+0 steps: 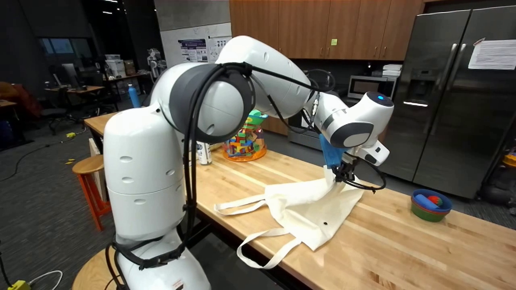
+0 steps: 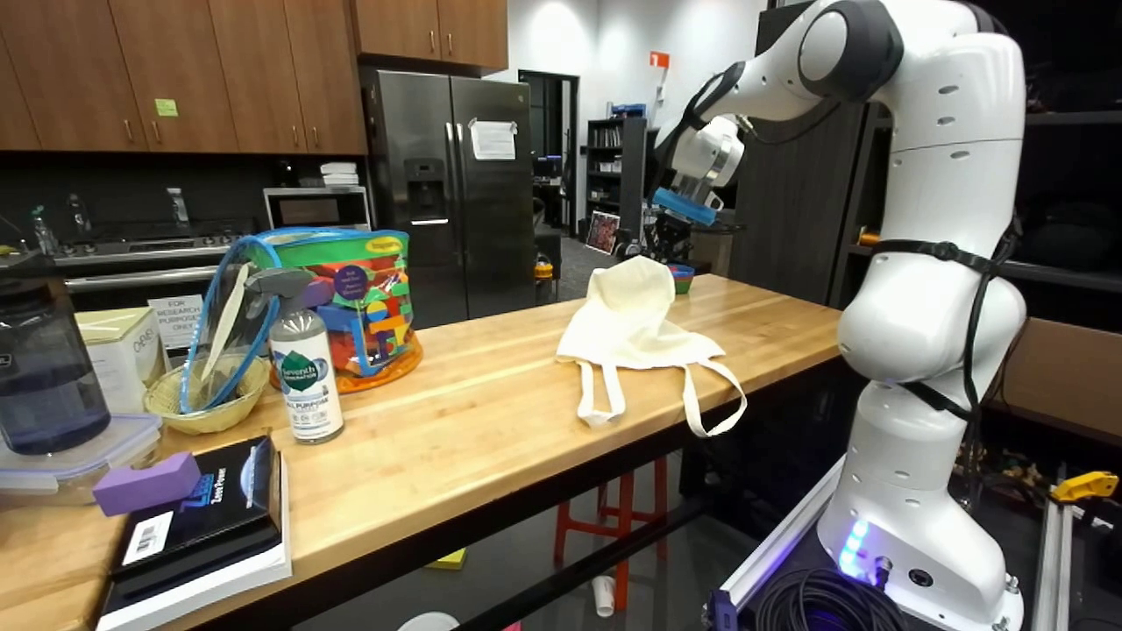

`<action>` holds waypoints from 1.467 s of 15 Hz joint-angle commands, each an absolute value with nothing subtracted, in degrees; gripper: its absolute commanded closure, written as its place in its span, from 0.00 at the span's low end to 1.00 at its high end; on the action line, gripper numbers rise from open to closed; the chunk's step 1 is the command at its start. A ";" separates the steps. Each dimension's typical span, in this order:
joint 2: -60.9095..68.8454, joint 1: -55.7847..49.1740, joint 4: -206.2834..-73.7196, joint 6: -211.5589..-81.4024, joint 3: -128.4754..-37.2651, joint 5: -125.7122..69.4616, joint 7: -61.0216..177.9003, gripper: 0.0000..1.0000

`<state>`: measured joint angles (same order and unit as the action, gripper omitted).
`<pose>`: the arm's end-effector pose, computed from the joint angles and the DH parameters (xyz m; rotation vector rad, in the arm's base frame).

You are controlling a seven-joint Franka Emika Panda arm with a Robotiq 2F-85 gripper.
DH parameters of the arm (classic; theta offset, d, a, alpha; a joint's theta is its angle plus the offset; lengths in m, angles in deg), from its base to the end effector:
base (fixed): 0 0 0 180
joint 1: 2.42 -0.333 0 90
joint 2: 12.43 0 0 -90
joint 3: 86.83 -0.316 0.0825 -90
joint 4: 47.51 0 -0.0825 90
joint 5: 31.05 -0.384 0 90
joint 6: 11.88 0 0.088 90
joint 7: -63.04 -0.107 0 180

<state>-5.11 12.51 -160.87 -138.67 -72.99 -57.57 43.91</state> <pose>0.5302 -0.2701 0.4186 -2.3855 1.4489 -0.1989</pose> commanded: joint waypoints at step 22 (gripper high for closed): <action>-14.67 7.17 -174.47 -142.15 -77.24 -62.97 43.80 0.99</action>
<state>-13.43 8.97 -174.26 -142.25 -75.51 -62.45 43.32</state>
